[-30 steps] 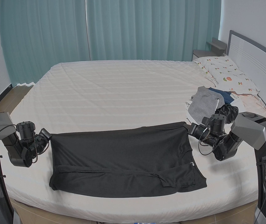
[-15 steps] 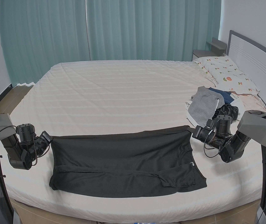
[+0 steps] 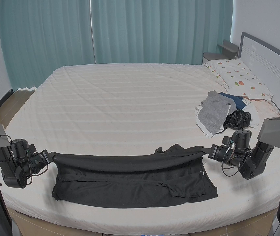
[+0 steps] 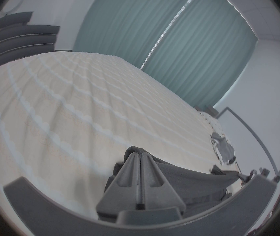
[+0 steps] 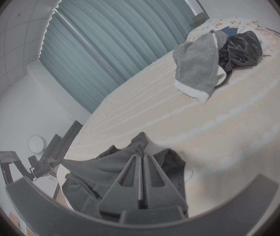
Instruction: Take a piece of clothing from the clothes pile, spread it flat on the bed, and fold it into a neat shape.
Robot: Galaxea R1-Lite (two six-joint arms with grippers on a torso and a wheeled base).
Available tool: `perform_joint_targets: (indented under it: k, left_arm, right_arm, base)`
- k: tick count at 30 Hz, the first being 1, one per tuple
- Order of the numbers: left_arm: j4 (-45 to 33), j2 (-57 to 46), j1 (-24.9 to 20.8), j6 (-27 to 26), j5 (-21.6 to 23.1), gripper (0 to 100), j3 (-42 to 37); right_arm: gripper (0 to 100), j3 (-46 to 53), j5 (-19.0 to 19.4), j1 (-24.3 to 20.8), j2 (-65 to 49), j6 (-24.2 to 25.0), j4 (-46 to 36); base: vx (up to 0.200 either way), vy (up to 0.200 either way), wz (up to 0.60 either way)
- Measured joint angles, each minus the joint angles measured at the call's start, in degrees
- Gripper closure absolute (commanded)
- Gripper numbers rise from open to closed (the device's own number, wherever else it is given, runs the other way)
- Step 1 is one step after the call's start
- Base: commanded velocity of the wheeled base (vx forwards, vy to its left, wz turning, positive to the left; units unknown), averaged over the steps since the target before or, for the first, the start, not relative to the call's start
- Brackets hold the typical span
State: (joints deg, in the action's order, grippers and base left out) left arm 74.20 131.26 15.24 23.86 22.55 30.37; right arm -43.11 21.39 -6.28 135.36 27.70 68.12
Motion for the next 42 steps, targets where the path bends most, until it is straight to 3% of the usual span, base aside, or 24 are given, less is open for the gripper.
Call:
perform_joint_targets:
  k: [5,13,19,26,33,42]
  left_arm:
    - [0.1,-0.5,0.8,3.2,-0.6,100,0.4]
    - [0.2,0.8,0.1,10.0,-6.2,100,5.2]
    - [0.1,3.6,-1.9,11.6,-9.4,100,8.3]
    - [0.2,5.3,-2.8,11.7,-9.7,100,8.9]
    - [3.9,5.4,-2.3,11.3,-7.1,100,6.4]
    - [10.2,4.8,0.6,9.0,1.5,100,0.7]
  right_arm:
    - [100,0.0,-1.0,0.1,-0.2,-0.2,2.1]
    - [100,-9.1,-5.1,-0.5,3.4,-0.1,3.0]
    - [100,-16.6,-7.5,-1.3,8.2,-0.1,2.7]
    - [100,-17.3,-7.7,-1.9,10.5,-0.1,2.7]
    - [100,-14.1,-7.3,-1.6,9.6,-0.2,3.2]
    - [100,-8.0,-5.7,-1.4,6.8,-0.3,3.5]
  base:
    - [0.000,0.000,0.00]
    - [0.000,0.000,0.00]
    - [0.000,0.000,0.00]
    - [0.000,0.000,0.00]
    - [0.000,0.000,0.00]
    - [0.000,0.000,0.00]
